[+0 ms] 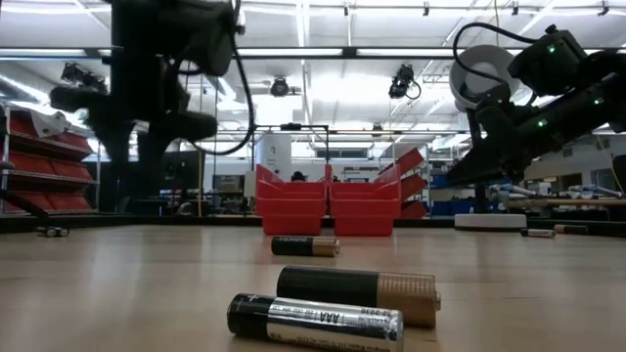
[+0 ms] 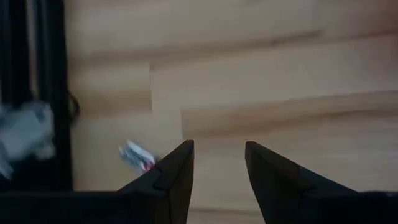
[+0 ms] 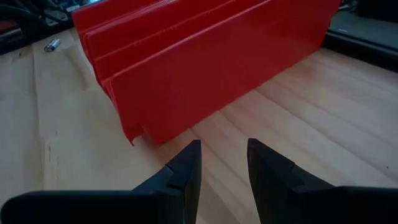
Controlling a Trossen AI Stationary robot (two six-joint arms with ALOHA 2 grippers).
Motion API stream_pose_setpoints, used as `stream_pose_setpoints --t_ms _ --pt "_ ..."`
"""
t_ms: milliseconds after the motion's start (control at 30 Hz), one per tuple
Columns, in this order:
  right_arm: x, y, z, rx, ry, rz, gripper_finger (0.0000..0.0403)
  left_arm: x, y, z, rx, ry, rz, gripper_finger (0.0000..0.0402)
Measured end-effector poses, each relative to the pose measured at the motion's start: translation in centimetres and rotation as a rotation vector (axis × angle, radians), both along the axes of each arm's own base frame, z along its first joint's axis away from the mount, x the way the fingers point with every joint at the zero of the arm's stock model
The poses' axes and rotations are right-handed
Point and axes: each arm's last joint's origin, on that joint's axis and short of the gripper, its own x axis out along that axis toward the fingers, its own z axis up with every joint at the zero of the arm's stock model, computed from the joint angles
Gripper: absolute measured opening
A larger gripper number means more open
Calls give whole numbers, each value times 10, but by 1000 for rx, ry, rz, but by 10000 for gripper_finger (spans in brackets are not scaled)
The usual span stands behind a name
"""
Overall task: Sort batteries
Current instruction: Put the silver battery into the right red bin
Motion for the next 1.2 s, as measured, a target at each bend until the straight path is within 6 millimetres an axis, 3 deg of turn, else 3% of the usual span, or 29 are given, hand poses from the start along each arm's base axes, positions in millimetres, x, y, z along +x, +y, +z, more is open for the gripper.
stream_pose_setpoints --t_ms 333,1200 --pt "0 0 0 -5 0 3 117 -25 0 -30 0 20 367 208" --pt "-1 0 -1 -4 18 6 117 -31 -10 -31 97 -24 546 209"
